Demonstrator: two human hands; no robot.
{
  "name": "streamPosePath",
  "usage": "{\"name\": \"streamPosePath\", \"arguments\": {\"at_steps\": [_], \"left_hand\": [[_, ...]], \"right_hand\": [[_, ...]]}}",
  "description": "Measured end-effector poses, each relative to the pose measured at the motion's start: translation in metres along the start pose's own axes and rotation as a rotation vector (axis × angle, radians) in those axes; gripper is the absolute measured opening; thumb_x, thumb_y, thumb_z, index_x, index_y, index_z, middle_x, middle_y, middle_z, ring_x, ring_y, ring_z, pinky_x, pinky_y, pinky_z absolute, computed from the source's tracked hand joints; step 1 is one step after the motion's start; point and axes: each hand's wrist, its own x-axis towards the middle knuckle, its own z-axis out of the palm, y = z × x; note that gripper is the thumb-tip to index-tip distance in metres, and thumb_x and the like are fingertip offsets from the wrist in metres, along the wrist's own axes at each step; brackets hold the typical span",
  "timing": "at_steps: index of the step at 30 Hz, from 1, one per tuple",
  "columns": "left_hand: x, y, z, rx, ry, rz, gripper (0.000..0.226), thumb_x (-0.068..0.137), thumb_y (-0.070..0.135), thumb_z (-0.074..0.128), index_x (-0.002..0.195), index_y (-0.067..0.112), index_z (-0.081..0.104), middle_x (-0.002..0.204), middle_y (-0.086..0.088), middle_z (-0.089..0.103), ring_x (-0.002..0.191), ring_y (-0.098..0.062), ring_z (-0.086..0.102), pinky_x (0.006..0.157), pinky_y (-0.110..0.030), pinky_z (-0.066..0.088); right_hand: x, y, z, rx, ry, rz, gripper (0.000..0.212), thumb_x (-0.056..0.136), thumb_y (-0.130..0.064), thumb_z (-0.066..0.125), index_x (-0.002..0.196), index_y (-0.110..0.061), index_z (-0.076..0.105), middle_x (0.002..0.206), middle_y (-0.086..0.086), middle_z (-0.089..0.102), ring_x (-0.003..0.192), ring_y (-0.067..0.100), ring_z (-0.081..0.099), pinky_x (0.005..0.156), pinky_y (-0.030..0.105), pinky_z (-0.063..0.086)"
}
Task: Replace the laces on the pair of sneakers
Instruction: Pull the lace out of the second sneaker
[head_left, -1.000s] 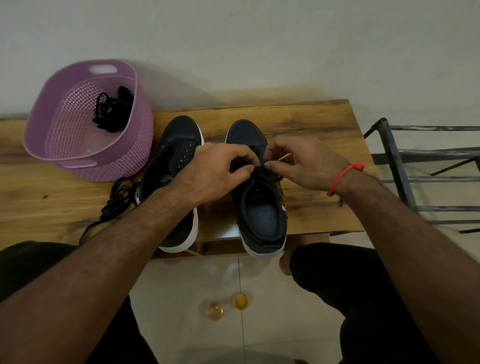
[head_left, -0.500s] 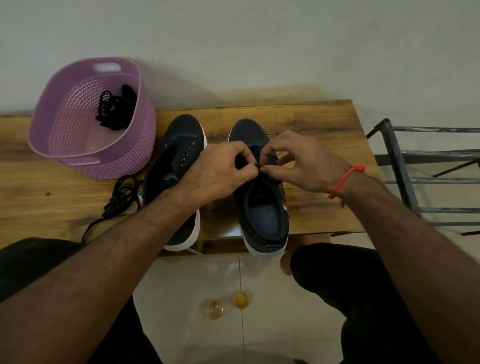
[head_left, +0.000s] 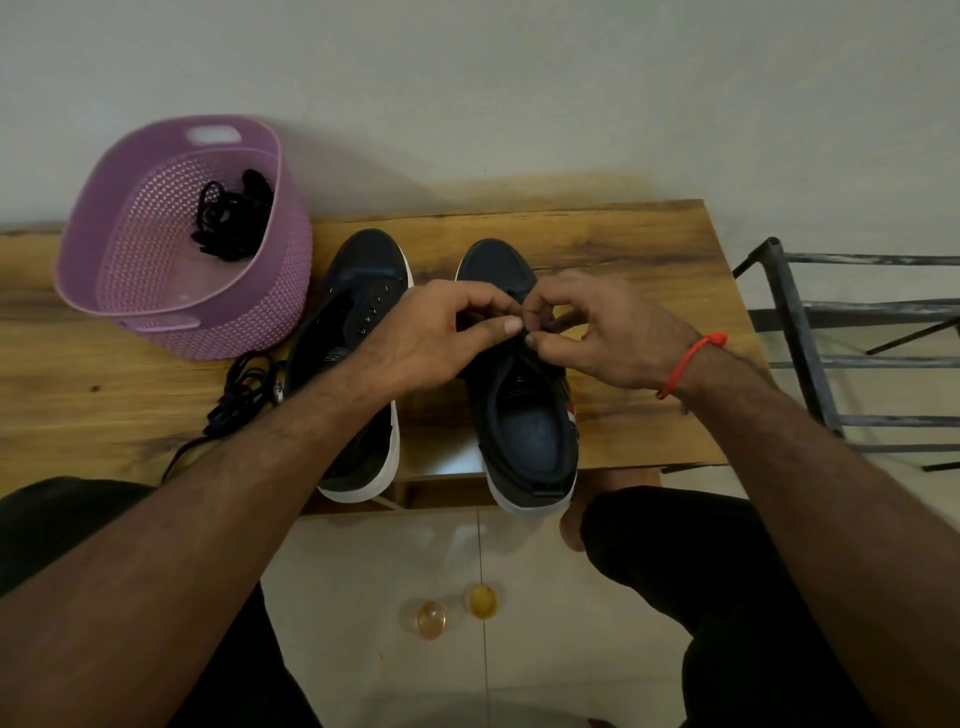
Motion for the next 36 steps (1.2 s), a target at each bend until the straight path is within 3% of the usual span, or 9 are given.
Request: {"name": "streamPosePath", "arguments": {"at_steps": [7,11,16,21,25,28,31,36], "left_hand": [[0.001,0.002,-0.003,-0.040,0.019,-0.078,0.006,0.088,0.033,0.074,0.089,0.039,0.073,0.093,0.017,0.073,0.092,0.005,0.065,0.073,-0.014,0.049],[0.002,-0.002,-0.002,-0.235,0.074,-0.214,0.004,0.089,0.030,0.074,0.090,0.033,0.077,0.093,0.015,0.075,0.089,0.006,0.066,0.076,-0.016,0.048],[0.002,0.001,0.002,-0.188,0.030,-0.215,0.009,0.096,0.034,0.066,0.099,0.029,0.073,0.095,0.009,0.073,0.082,0.004,0.067,0.058,-0.008,0.049],[-0.001,0.005,-0.002,-0.010,-0.037,-0.116,0.011,0.099,0.033,0.063,0.104,0.028,0.071,0.101,0.012,0.068,0.093,0.000,0.064,0.073,-0.015,0.048],[-0.001,0.012,0.003,-0.016,0.000,-0.138,0.018,0.104,0.031,0.053,0.091,0.025,0.065,0.091,0.007,0.063,0.073,0.003,0.059,0.061,-0.017,0.048],[-0.003,0.016,0.005,-0.080,-0.008,-0.224,0.030,0.105,0.029,0.045,0.081,0.017,0.060,0.079,-0.002,0.054,0.067,-0.012,0.049,0.063,-0.033,0.042],[-0.006,0.017,0.005,-0.172,-0.055,-0.325,0.027,0.104,0.035,0.042,0.086,0.023,0.059,0.082,0.007,0.051,0.070,-0.004,0.047,0.067,-0.028,0.039],[-0.005,0.019,0.002,-0.283,-0.119,-0.353,0.038,0.100,0.054,0.048,0.077,0.034,0.071,0.072,0.022,0.065,0.067,0.009,0.058,0.071,-0.029,0.037]], "right_hand": [[0.002,0.005,-0.001,-0.002,-0.022,-0.016,0.010,0.089,-0.031,0.063,0.098,-0.027,0.062,0.108,0.002,0.059,0.100,0.019,0.059,0.090,0.045,0.054],[0.000,0.004,-0.002,-0.006,-0.025,-0.024,0.007,0.089,-0.030,0.064,0.095,-0.027,0.062,0.107,0.001,0.059,0.100,0.018,0.059,0.090,0.044,0.054],[0.000,0.003,0.000,0.007,0.020,-0.003,0.020,0.089,-0.040,0.066,0.102,-0.024,0.064,0.105,-0.003,0.060,0.099,0.013,0.060,0.089,0.041,0.055],[0.003,0.004,0.001,-0.002,-0.001,0.021,0.014,0.092,-0.035,0.064,0.102,-0.026,0.065,0.109,-0.003,0.061,0.102,0.014,0.060,0.092,0.042,0.054],[0.002,0.001,0.000,0.048,0.020,0.050,0.006,0.091,-0.024,0.066,0.097,-0.022,0.064,0.103,-0.006,0.065,0.100,0.015,0.062,0.092,0.043,0.053],[0.000,-0.001,0.000,0.050,0.016,0.090,0.008,0.087,-0.022,0.067,0.092,-0.021,0.061,0.104,-0.003,0.066,0.101,0.019,0.062,0.088,0.044,0.054],[0.000,-0.004,0.001,0.046,0.021,0.112,0.009,0.087,-0.023,0.065,0.092,-0.018,0.060,0.105,0.000,0.065,0.103,0.021,0.061,0.088,0.044,0.053],[0.000,-0.004,0.000,0.065,-0.022,0.086,0.016,0.091,-0.024,0.062,0.105,-0.017,0.063,0.111,0.001,0.064,0.105,0.020,0.061,0.093,0.045,0.052]]}}
